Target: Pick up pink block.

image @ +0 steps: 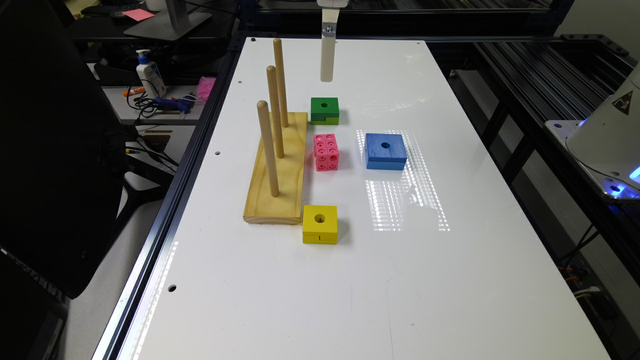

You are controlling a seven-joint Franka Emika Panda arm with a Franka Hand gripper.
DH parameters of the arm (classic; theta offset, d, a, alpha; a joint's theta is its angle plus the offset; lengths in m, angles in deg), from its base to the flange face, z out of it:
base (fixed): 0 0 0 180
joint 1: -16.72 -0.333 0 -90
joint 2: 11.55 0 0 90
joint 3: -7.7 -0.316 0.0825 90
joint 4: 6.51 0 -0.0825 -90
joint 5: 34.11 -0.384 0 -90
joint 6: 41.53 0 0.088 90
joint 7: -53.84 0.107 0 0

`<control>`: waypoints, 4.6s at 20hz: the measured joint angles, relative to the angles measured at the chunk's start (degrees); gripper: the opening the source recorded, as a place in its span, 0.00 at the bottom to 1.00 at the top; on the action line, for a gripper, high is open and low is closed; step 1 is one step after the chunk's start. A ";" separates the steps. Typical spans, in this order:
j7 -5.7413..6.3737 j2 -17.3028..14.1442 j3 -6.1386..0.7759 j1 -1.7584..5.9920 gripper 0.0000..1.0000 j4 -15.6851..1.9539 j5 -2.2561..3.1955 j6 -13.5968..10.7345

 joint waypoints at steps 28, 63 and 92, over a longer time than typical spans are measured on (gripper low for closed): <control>0.32 2.89 -1.15 -0.05 1.00 4.02 -0.07 0.00; 3.03 -8.55 -4.50 0.22 1.00 5.95 0.00 14.22; 2.62 -15.04 -4.07 1.38 1.00 2.43 0.35 17.36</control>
